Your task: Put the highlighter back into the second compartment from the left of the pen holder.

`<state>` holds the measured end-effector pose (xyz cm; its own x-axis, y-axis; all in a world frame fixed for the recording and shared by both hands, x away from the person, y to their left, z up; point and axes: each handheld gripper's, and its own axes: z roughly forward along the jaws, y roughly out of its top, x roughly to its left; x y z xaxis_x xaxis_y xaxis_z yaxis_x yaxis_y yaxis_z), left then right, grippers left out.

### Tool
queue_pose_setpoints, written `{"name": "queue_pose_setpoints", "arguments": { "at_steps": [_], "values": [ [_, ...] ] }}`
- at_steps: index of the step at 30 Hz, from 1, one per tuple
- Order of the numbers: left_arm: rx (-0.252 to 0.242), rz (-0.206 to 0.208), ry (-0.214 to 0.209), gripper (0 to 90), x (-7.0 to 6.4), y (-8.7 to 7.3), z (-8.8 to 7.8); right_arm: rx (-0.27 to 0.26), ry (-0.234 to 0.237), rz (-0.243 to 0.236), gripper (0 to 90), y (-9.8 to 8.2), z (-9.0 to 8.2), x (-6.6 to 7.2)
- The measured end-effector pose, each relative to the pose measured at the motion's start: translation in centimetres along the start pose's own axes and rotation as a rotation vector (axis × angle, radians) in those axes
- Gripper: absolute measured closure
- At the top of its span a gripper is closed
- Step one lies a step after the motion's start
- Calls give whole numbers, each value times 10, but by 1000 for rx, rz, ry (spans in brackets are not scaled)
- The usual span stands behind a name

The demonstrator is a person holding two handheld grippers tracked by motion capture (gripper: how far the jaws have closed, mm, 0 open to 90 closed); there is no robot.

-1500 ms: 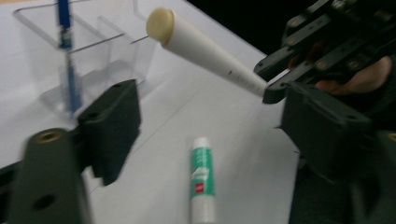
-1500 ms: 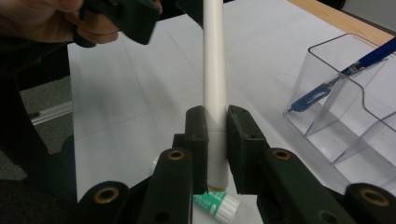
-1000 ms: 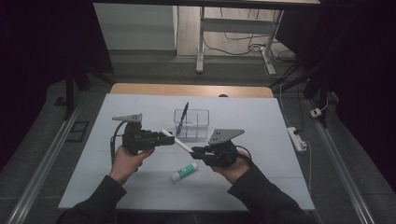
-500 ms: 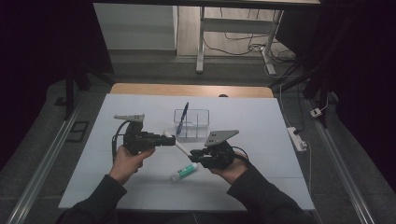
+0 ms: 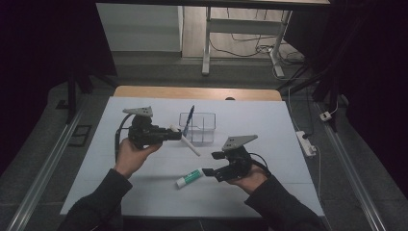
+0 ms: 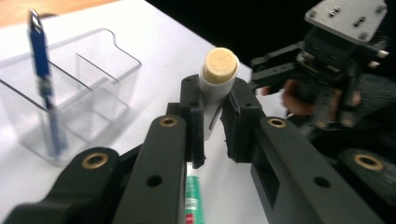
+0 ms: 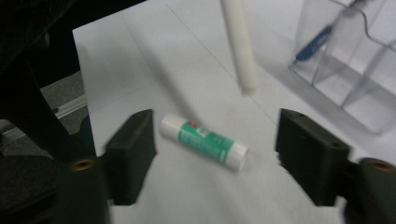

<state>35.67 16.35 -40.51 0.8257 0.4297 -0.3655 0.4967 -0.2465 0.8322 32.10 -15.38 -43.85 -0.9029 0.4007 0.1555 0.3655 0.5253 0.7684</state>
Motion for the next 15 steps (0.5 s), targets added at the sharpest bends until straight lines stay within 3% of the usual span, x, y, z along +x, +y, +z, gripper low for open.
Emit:
{"name": "queue_pose_setpoints", "arguments": {
  "at_steps": [4,9,15],
  "values": [
    [31,41,57,786,1,17,1,21,-26,54,158,-10,-12,-2],
    [57,73,125,786,7,35,5,41,-70,62,90,-24,-28,-3],
    [78,117,197,786,11,54,10,25,-123,69,11,-42,-47,-1]
  ]
}}
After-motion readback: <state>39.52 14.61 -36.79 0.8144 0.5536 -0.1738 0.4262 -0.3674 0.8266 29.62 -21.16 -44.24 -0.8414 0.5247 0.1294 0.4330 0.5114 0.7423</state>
